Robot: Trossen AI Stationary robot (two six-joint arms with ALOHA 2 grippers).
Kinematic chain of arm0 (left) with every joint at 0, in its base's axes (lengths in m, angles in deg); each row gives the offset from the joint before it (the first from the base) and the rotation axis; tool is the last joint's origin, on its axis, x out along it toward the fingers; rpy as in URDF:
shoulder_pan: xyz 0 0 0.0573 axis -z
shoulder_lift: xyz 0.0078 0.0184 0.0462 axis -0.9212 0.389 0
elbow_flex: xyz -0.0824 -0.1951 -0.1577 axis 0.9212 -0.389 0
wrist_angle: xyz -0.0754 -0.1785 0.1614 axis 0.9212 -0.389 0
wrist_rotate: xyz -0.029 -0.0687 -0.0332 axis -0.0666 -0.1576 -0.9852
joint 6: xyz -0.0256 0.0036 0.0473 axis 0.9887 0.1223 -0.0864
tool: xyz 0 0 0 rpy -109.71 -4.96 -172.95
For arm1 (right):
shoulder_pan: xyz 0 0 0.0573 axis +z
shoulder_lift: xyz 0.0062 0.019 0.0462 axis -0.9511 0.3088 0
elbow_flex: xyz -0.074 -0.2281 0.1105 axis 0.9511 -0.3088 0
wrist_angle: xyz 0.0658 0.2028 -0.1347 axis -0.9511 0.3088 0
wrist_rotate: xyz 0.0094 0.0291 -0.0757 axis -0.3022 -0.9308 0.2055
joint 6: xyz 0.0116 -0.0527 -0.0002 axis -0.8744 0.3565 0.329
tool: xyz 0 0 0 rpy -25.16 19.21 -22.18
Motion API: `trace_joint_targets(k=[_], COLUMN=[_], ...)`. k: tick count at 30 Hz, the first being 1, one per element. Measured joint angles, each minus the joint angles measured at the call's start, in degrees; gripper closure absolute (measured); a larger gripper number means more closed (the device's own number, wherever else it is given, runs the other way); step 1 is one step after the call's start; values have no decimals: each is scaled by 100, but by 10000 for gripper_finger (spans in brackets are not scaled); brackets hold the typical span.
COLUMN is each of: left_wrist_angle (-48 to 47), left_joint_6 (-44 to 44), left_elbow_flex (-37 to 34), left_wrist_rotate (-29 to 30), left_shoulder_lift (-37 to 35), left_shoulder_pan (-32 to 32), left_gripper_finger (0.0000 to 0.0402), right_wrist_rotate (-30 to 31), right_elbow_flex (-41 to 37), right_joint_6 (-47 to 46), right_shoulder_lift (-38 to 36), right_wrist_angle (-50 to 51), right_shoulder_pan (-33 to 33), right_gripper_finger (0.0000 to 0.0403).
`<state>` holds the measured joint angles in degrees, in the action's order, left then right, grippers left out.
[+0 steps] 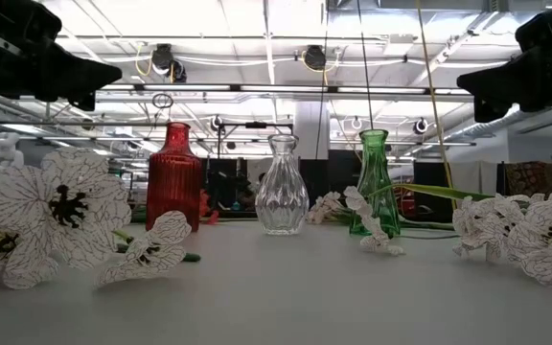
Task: Sort flowers into vase by color
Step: Put the top right white flower into the red flower vase
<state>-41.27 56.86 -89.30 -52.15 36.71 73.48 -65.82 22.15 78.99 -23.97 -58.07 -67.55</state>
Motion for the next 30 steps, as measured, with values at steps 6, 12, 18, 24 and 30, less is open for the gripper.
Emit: trace_joint_targets(k=[6, 12, 18, 24, 30], left_wrist_angle=[2, 24, 28, 66, 67], left_joint_6=[0, -9, -7, -164, -160], left_elbow_flex=[0, 0, 0, 0, 0], left_wrist_rotate=[0, 1, 1, 326, 369], left_shoulder_lift=[-1, -1, -1, 0, 0], left_shoulder_pan=[0, 1, 0, 2, 0], left_gripper_finger=[400, 400, 400, 400, 400], right_wrist_rotate=[12, 415, 631, 636, 607], right_elbow_flex=[0, 543, 2804, 6200, 9155], right_joint_6=[-114, -1101, -1187, -1046, -532], right_shoulder_lift=[2, 152, 1495, 3723, 5680], right_wrist_angle=[-14, -119, 1205, 2604, 3646], right_shoulder_pan=[2, 0, 2, 0, 1], right_gripper_finger=[403, 403, 403, 403, 403])
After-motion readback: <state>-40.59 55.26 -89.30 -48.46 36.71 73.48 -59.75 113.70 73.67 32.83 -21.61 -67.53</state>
